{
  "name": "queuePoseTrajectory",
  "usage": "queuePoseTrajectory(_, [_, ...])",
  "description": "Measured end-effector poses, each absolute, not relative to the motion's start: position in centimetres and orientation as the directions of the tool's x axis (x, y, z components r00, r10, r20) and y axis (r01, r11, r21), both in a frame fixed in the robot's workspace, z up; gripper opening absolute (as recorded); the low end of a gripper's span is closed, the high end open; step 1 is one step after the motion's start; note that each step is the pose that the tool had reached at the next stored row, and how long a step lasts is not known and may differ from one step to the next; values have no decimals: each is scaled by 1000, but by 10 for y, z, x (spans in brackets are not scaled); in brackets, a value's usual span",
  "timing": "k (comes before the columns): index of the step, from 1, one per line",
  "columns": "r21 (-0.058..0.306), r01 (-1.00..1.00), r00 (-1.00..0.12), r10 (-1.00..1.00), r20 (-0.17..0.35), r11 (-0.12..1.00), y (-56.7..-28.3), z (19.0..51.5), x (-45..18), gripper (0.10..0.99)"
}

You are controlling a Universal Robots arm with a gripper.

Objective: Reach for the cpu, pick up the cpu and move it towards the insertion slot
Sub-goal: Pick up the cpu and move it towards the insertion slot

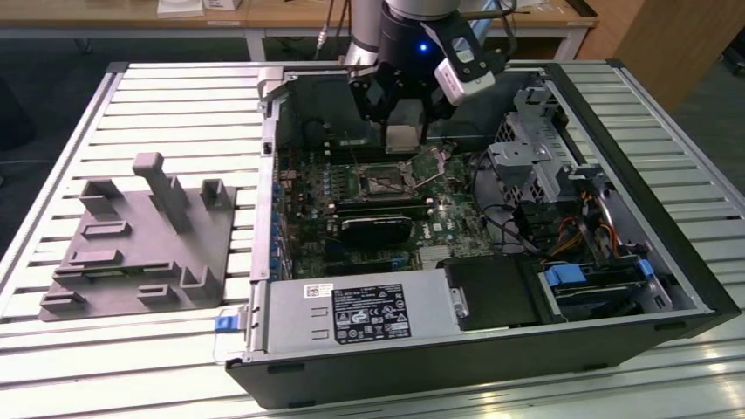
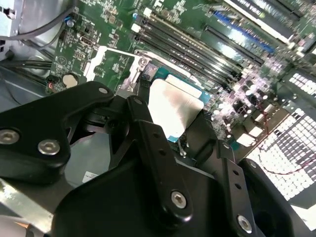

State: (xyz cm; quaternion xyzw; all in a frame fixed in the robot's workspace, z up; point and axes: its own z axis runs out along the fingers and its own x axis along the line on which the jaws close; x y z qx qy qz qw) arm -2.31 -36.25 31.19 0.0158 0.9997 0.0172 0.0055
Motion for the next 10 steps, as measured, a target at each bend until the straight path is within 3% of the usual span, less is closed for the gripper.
queuePoseTrajectory(10, [35, 32, -999, 32, -11, 999, -344, 302, -23, 541])
